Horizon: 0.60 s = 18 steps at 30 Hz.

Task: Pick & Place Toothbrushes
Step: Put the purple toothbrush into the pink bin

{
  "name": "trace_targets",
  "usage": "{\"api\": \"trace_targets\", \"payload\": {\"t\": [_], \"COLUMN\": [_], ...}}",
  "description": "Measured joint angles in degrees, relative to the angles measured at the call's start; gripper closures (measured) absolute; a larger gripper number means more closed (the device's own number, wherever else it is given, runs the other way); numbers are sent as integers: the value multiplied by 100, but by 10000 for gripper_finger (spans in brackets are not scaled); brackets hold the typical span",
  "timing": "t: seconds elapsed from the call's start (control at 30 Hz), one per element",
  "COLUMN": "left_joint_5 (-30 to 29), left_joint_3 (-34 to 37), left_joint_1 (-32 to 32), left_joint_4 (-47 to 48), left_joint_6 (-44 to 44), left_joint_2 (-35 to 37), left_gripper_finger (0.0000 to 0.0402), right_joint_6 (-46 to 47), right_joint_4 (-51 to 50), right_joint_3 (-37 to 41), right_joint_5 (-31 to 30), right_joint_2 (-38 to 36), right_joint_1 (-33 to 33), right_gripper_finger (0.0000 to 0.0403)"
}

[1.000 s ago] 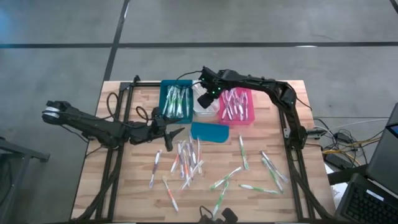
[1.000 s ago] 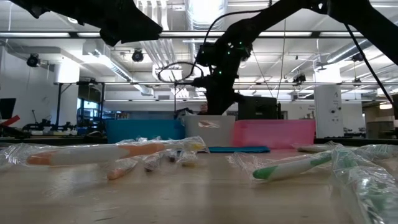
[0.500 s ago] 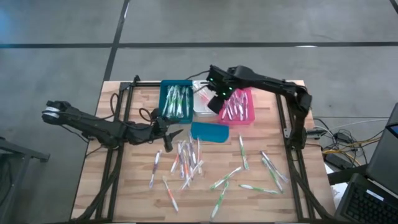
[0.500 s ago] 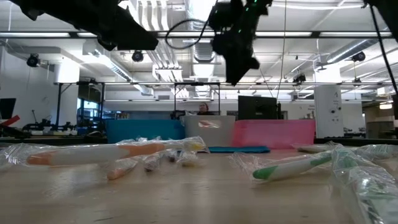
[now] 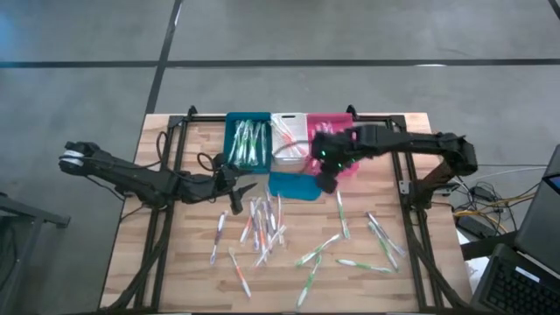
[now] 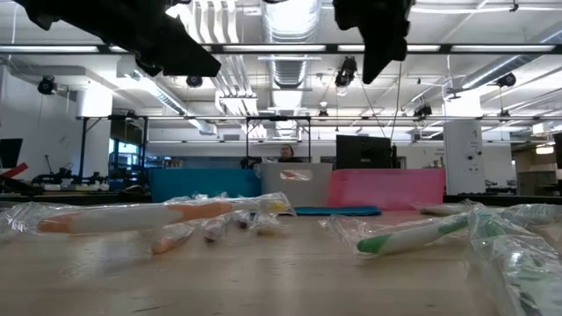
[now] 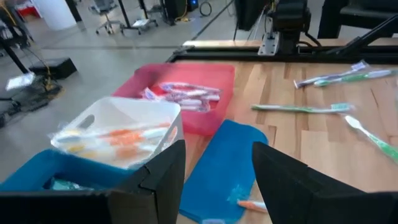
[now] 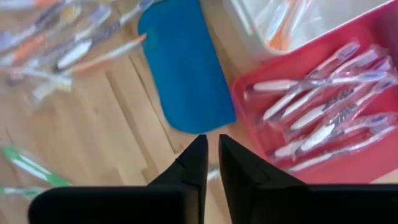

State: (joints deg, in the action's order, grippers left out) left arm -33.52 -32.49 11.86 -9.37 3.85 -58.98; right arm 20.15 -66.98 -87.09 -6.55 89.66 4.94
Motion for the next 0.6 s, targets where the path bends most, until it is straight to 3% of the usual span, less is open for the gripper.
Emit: {"api": "trace_targets", "payload": {"t": [0.3,0.47,0.6], "left_joint_5": [116,96,-285], "left_joint_3": [0,0,0], "left_joint_1": [0,102,264], "left_joint_4": [218,438,743], "left_joint_6": [551,684,1003], "left_joint_2": [-11,-11,-12], "left_gripper_finger": [211,211,211], "right_joint_6": [248,204,-96], "right_joint_4": [441,1072,1563], "right_joint_3": [1040,1604,2014], "right_joint_5": [-1143,-1211,-1314], "right_joint_2": [-424,-472,-472], "right_joint_1": [-916,-1170,-1263], "right_gripper_finger": [393,386,380]}}
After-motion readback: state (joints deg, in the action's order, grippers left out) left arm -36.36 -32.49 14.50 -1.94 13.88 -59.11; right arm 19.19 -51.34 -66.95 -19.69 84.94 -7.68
